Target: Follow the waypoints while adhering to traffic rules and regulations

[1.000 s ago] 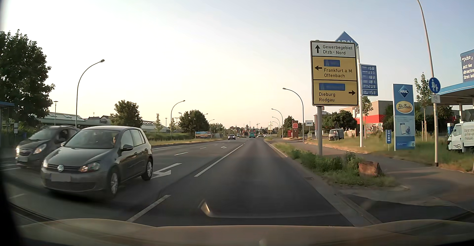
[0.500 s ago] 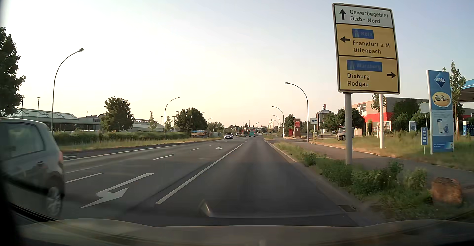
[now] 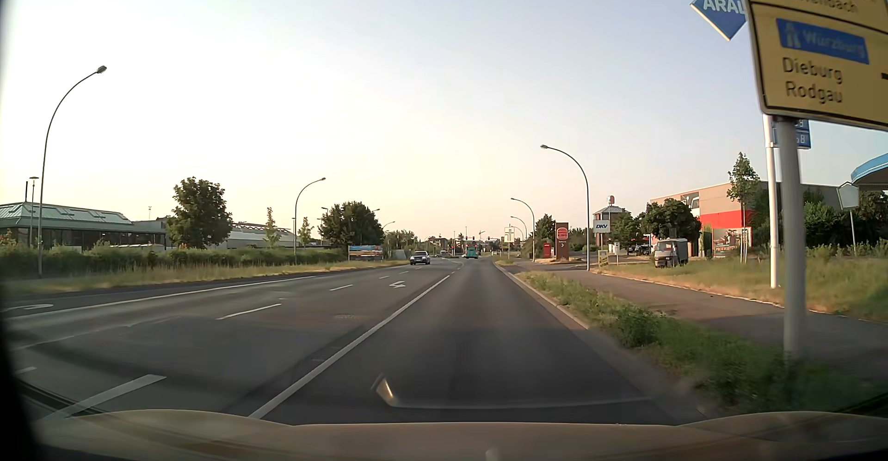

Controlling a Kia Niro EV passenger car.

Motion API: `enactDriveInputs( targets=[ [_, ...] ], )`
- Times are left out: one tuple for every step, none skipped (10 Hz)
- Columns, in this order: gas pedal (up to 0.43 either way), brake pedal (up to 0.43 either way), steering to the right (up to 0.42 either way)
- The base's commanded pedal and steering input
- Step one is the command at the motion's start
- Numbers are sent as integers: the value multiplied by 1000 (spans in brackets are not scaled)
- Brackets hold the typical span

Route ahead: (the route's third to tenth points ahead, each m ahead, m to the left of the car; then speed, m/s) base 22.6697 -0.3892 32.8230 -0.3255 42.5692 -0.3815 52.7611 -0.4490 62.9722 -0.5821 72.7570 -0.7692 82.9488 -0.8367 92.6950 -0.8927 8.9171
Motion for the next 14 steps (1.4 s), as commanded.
enactDriveInputs(
  targets=[
    [240, 30, 4],
    [240, 30, 5],
    [240, 24, 4],
    [240, 30, 4],
    [240, 24, 5],
    [240, 24, 5],
    [240, 24, 5],
    [240, 24, 5],
    [240, 30, 4],
    [228, 24, 4],
    [220, 30, 4],
    [209, 30, 5],
    [189, 24, 5],
    [177, 24, 4]
  ],
)
